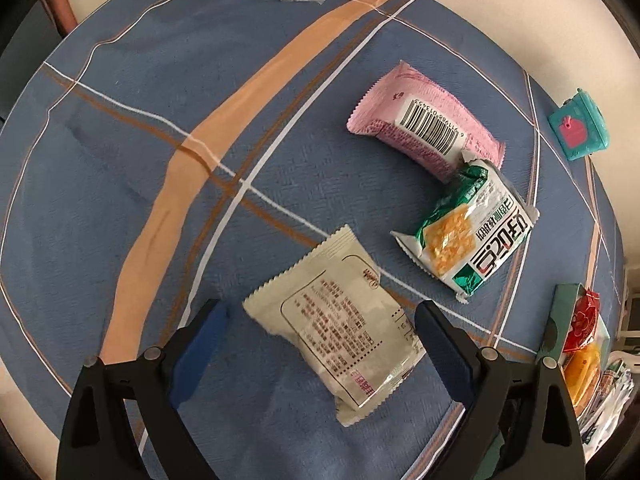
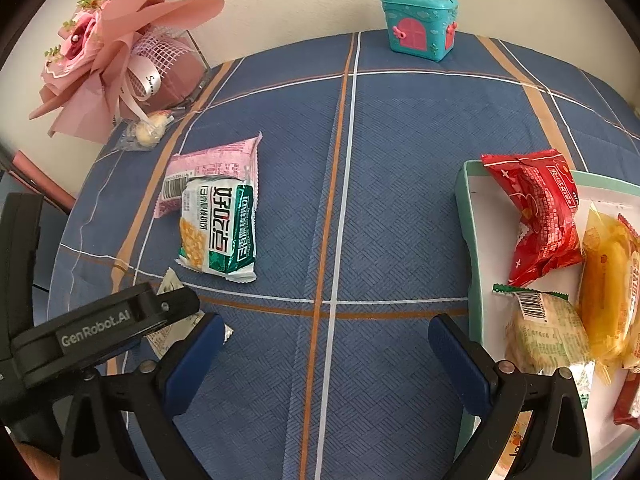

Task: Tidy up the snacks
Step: 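Close the left tool on the white wrapper while the right tool approaches the green-white pack, then close the right tool on the green-white corn snack pack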

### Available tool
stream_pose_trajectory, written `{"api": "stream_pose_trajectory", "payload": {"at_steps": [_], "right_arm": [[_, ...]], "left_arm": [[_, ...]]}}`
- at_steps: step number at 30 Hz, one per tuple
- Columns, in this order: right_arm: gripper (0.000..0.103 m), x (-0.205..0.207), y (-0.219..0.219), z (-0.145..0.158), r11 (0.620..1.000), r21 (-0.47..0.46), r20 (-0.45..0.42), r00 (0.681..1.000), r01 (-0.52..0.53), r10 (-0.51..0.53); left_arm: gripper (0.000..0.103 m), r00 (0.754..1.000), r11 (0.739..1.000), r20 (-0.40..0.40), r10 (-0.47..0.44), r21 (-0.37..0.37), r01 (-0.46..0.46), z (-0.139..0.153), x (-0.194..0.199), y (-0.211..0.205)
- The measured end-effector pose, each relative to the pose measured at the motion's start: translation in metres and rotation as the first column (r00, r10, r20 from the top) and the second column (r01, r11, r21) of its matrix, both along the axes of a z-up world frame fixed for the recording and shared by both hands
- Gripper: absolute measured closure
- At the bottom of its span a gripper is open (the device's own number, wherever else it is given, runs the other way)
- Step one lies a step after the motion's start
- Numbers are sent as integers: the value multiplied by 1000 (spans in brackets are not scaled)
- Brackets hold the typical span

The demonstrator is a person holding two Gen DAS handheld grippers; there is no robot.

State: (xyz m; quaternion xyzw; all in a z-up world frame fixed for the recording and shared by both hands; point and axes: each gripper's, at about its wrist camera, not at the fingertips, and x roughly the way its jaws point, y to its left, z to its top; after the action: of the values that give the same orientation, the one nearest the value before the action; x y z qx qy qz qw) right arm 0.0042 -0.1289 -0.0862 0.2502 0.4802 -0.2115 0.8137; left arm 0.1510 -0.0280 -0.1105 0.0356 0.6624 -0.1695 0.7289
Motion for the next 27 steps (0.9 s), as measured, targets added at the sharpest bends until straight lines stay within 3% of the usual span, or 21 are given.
{"api": "stream_pose_trajectory", "payload": {"at_steps": [4,7,11,17,27], "right_arm": [[0,-1,0,0,1000,-3,-5,1000,-1,1],[0,-3,-1,0,1000,6,-3,1000,2,-2],[0,-3,-1,1,1000,8,0,1000,7,-7],[0,-2,-1,0,1000,6,-5,1000,7,-7],[0,1,-7,1,999,26,26,999,46,-47]], "left_arm": [[8,1000,1000,5,-4,-6,4,2,-12,3],[15,1000,1000,10,1,-11,-1,5,-16,13],[41,1000,1000,23,7,-23,-6,10,-15,14],[43,999,999,32,4,-34,-3,15,-15,18],[47,996,988,35,86,-134,-81,29,6,35]]}}
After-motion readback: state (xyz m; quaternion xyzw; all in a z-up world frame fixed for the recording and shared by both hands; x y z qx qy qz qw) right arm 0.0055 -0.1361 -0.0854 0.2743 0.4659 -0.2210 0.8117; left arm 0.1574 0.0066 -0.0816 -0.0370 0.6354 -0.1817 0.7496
